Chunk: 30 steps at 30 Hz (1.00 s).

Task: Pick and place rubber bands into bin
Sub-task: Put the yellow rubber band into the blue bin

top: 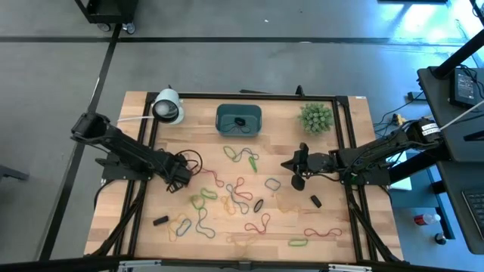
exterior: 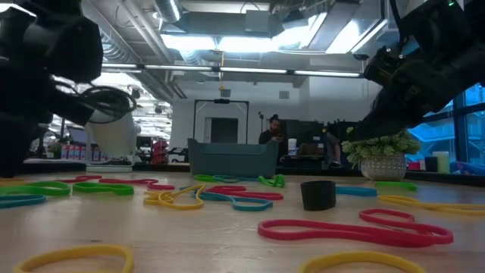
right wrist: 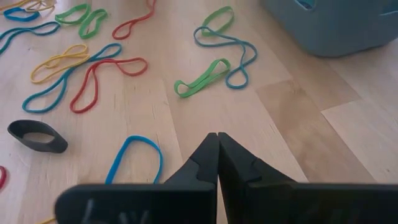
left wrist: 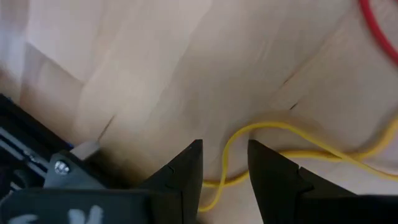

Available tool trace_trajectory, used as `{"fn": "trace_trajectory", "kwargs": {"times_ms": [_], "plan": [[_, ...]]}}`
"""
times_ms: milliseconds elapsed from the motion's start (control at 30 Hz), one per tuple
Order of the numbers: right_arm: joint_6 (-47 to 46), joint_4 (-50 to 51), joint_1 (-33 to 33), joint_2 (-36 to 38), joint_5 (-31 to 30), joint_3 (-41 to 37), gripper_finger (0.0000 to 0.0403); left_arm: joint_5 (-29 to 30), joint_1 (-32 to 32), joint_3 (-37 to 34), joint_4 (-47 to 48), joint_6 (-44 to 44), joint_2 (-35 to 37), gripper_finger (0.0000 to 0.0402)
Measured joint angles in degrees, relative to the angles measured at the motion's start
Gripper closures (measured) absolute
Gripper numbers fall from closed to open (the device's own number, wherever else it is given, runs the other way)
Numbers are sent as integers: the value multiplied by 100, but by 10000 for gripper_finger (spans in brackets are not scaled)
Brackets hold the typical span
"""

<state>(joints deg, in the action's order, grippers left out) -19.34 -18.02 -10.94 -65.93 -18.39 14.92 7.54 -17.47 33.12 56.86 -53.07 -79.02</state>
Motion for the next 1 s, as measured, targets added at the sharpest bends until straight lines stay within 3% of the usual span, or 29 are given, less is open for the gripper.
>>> {"fn": "trace_trajectory", "kwargs": {"times_ms": [200, 433, 700, 1000], "plan": [[0, -61, 0, 0, 0, 0, 396, -104, 0, 25, -69, 177, -283, 308], [3, -102, 0, 0, 0, 0, 396, -153, 0, 13, -159, 161, -295, 393], [-8, -112, -1, 0, 0, 0, 396, -338, -8, 451, 489, -260, -242, 399], [-2, -112, 0, 0, 0, 0, 395, -241, -4, 1488, 728, 313, -5, 399]]}}
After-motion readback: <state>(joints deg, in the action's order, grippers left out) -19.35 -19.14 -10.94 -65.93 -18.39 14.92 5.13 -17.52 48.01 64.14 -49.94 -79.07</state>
